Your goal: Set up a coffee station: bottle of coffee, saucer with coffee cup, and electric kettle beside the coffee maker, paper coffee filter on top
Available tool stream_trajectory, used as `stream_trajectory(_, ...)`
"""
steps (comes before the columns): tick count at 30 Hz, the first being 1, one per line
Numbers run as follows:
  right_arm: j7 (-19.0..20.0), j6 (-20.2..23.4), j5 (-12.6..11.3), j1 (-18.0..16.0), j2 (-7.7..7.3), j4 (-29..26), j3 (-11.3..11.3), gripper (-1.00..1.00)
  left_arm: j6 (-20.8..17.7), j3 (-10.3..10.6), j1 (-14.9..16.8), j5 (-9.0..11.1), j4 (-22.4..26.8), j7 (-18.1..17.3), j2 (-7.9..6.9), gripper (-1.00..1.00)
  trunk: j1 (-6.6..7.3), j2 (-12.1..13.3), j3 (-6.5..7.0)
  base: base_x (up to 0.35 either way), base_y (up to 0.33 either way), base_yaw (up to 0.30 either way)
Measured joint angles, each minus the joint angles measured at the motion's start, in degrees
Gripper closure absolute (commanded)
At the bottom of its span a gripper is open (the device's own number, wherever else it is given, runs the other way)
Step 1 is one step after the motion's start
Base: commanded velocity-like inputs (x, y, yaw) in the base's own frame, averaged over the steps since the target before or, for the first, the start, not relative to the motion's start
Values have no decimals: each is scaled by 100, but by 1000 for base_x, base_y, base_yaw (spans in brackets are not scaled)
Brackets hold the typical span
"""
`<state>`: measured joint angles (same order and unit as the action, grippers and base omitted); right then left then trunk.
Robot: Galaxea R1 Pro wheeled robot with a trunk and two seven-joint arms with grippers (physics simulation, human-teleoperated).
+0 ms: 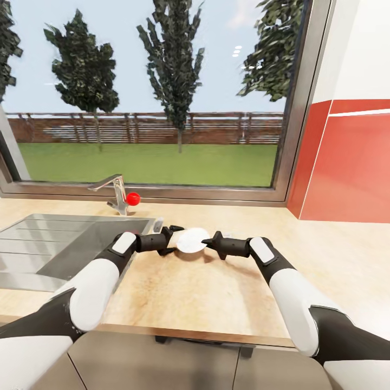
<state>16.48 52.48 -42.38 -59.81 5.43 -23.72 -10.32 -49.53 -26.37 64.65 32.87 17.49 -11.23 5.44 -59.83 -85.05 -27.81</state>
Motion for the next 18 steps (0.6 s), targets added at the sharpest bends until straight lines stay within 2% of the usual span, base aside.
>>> stream_trajectory(5,-17,2,-4,0,-4,-1,1,100,-23,-17,1,41,12,-32,-352,-100,0,0,0,0,0,0)
stream_trajectory(7,-17,2,-5,0,-4,-3,1,100,-24,-18,1,49,13,-37,-407,-100,0,0,0,0,0,0)
stream_trajectory(12,-11,2,-5,0,-13,-13,-4,100,-27,-22,0,8,15,-122,-459,-100,0,0,0,-2,0,0)
stream_trajectory(15,19,2,-10,0,-33,-24,-12,100,-28,-11,0,2,19,-528,-467,-100,-2,0,0,-165,0,0)
stream_trajectory(18,255,1,-17,0,-56,-30,-16,100,-67,-2,0,-5,24,-726,-475,-100,-3,0,0,-306,0,0)
